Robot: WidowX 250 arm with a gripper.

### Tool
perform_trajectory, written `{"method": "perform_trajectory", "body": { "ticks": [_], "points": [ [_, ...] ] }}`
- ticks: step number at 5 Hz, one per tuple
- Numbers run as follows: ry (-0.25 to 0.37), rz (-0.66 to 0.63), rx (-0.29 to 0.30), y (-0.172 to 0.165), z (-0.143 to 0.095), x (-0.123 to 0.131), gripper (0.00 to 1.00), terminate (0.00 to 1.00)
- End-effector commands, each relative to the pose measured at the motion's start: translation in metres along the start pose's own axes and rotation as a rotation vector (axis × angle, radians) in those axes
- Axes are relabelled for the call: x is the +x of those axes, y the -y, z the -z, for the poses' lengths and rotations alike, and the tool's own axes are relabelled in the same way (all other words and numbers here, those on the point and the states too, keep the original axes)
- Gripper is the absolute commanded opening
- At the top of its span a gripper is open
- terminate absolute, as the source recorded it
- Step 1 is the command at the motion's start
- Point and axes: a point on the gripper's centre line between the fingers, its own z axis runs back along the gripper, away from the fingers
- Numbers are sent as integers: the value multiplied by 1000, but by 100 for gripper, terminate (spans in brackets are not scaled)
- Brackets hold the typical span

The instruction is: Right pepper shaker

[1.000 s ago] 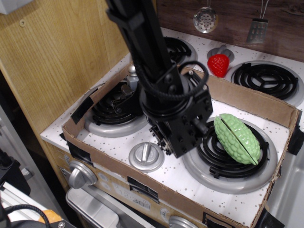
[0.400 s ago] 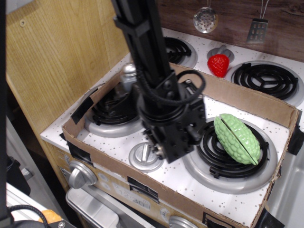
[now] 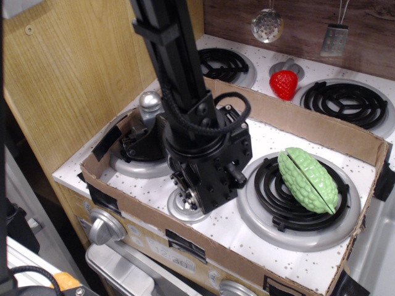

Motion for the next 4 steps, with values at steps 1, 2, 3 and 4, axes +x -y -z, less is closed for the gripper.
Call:
{"method": "perform_trajectory", "body": {
  "ticks": [1,2,3,4],
  "points": [
    [11,-11,-25,11,-12,18,100,0],
    [-4,16,-25,14,-20,29,100,0],
    [-3,53,-30,18,-28,44,100,0],
    [-75,110,7,27,-41,80,100,0]
  ]
}}
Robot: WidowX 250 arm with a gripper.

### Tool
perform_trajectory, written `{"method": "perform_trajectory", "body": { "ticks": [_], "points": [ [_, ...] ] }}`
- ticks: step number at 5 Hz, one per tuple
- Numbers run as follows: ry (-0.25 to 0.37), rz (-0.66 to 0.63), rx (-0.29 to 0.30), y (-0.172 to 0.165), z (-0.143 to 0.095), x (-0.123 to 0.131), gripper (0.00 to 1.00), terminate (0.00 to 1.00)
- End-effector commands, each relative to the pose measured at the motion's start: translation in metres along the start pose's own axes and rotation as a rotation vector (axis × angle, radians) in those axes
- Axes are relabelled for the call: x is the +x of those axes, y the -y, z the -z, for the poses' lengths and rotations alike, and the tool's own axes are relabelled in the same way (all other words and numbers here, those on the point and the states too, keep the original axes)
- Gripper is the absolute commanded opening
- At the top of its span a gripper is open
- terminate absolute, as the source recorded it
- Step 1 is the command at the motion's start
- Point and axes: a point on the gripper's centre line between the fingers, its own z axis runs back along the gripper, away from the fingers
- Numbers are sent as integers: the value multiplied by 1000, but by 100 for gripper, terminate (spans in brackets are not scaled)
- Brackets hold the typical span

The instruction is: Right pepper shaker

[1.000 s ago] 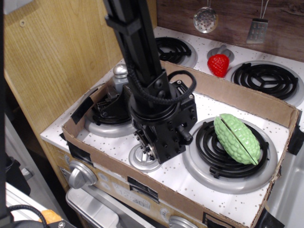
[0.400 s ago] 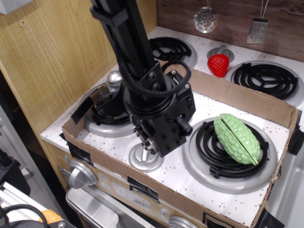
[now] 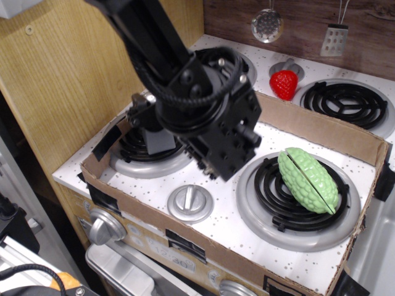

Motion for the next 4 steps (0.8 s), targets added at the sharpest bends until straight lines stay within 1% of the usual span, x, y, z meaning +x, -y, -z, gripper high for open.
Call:
{"method": "perform_trajectory", "body": {
  "ticks": [1,2,3,4],
  "points": [
    [-13,107,42,11,-27,87,100,0],
    [-20,153,26,11,-32,113,100,0],
    [-65,175,-31,13,-30,113,100,0],
    [-65,175,-31,13,-30,113,100,100]
  ]
}}
